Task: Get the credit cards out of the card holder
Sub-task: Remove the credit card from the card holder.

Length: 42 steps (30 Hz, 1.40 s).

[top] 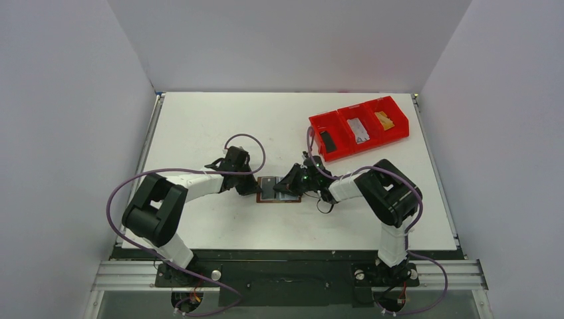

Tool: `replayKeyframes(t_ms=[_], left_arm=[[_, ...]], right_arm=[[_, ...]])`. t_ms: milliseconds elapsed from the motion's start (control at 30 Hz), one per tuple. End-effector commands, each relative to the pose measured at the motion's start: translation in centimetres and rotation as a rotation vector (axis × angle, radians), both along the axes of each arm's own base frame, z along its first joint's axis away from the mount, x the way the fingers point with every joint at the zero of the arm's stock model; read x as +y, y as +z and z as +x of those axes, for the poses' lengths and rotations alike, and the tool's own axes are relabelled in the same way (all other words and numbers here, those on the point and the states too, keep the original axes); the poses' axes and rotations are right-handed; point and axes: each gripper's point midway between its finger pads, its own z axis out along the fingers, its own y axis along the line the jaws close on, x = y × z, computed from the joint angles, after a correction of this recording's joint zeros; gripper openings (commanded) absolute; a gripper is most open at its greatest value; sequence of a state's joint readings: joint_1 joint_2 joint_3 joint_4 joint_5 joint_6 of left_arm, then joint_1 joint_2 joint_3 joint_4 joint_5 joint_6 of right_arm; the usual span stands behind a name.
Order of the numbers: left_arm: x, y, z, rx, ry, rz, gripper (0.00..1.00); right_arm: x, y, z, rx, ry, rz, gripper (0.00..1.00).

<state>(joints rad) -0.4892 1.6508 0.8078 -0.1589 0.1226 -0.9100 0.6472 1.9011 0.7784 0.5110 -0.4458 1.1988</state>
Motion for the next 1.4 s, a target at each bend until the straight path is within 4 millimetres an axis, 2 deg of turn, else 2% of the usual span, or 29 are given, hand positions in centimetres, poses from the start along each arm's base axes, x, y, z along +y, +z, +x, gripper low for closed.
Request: replayKeyframes(t_ms=[0,100,500,700,1033,1367], left_arm=[[3.3,-4.9,-3.1,0.133,0.028,0.168,0.0],[3.6,-5.0,-3.2,0.135,0.038,0.179,0.0],[4.3,-5.3,-3.5,0.148,0.069,0.187,0.0],[4.4,-5.3,-3.5,0.148,0.074,0.185,0.0],[4.5,-5.6,-3.9,0.154,0.076,0.187,0.0],[4.6,-5.7,-3.9,0.155,0.077,0.188,0.0]], right_arm=[[-0.1,3.1,1.2,-0.091,-0.013,0.037,0.03],[-0.7,3.2,1.4,-0.108,-0.014,-0.007,0.0],[-2.3,2.5,1.4,-0.112,-0.012,-0.09,0.0],[-2.5,2.5,1.3,-0.117,0.005,-0.107,0.0],[-4.0,1.3,0.9,-0.099,0.005,-0.175,0.0],[-4.9,1.3,1.0,-0.094,-0.008,-0.131,0.0]])
